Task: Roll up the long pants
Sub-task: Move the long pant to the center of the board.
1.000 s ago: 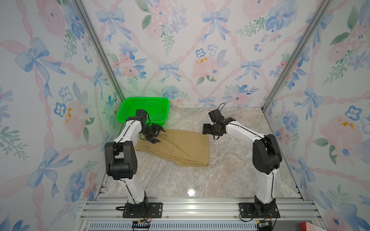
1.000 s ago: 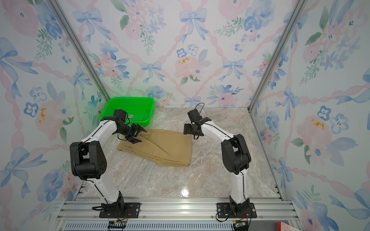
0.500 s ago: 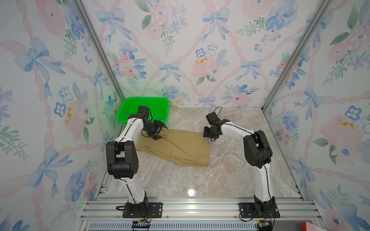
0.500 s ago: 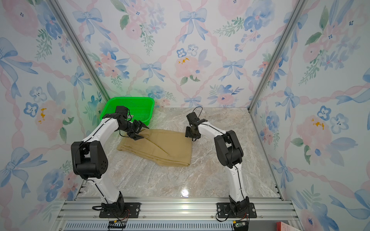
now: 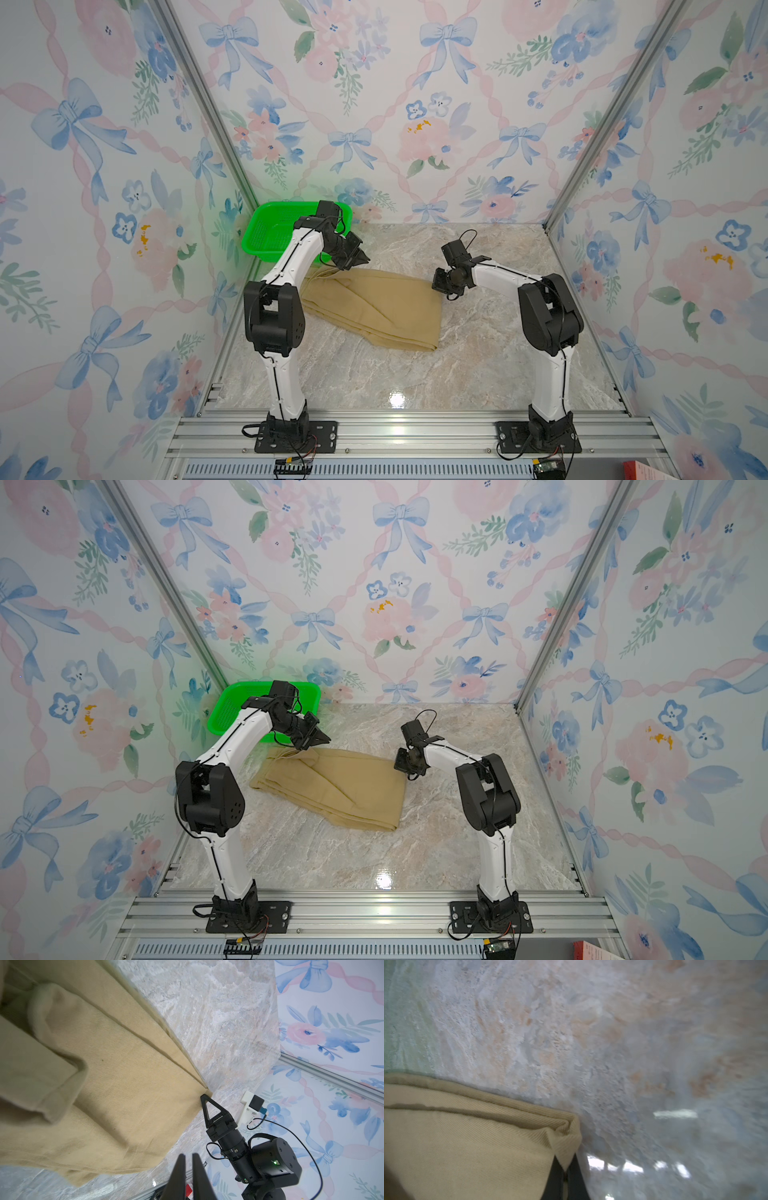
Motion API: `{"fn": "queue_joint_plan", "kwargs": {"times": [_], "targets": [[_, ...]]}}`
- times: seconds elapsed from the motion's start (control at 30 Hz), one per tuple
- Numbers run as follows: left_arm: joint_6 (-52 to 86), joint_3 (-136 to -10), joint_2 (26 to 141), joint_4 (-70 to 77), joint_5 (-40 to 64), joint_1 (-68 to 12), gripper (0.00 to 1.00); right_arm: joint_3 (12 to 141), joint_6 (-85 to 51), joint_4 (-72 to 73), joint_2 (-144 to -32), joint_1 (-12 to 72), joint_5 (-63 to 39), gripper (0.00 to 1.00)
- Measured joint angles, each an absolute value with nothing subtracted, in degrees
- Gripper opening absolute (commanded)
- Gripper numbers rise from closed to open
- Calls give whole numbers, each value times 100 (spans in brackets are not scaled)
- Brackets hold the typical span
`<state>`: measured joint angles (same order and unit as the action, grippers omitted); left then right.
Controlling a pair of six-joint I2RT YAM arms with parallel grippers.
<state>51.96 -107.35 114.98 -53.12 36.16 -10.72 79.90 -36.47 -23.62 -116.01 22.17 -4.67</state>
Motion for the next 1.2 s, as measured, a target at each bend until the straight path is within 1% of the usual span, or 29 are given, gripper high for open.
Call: {"fn": "queue_joint_plan", "kwargs": {"times": [0.03, 0.13, 0.27, 0.47, 0.63, 0.7, 0.73, 0.77, 0.8, 0.83, 0.87, 0.93, 1.0, 1.07, 1.13, 1.2], "targets": [[5205, -10940, 11605, -5395, 3645, -1127, 59, 7791, -3664, -2366, -11428, 2123, -429, 0], [5201, -11511, 12022, -5581, 3669, -1310, 59, 7185, -3710, -2414, -10822, 1879, -270, 0], [5214, -11861, 12490, -5787, 3791, -1619, 59, 6576, -3833, -2683, -9839, 1739, 113, 0], [5214, -12510, 13183, -6062, 3962, -1990, 58, 5483, -4429, -3076, -7835, 1813, 690, 0], [5214, -12722, 13360, -6158, 3964, -1992, 58, 4357, -5177, -3616, -5894, 1898, 1214, 0], [5214, -12873, 13410, -6173, 3966, -1984, 58, 4110, -5404, -3881, -5354, 1933, 1343, 0], [5216, -12973, 13447, -6184, 3966, -1984, 59, 4027, -5500, -4036, -5137, 1953, 1400, 11], [5214, -13063, 13478, -6204, 3968, -1984, 59, 3975, -5557, -4136, -4987, 1968, 1428, 30], [5212, -13146, 13511, -6222, 3968, -1984, 59, 3935, -5586, -4185, -4875, 1975, 1450, 52], [5212, -13198, 13528, -6239, 3972, -1984, 59, 3907, -5575, -4195, -4807, 1981, 1487, 70], [5212, -13216, 13531, -6259, 3979, -1984, 59, 3898, -5531, -4171, -4792, 1990, 1507, 82], [5196, -13216, 13531, -6313, 4005, -1988, 60, 3916, -5352, -3933, -4976, 1992, 1459, 99], [5188, -13168, 13531, -6333, 4012, -2001, 60, 4099, -5085, -3719, -5505, 1999, 1319, 100], [5153, -13019, 13520, -6331, 4012, -2016, 59, 4628, -4786, -3594, -6394, 2045, 1085, 100], [5124, -12645, 13458, -6283, 4001, -2032, 60, 5461, -4412, -3439, -7564, 2187, 829, 100], [5124, -12169, 13347, -6235, 3968, -2038, 59, 6106, -4117, -3277, -8370, 2357, 666, 100]]}}
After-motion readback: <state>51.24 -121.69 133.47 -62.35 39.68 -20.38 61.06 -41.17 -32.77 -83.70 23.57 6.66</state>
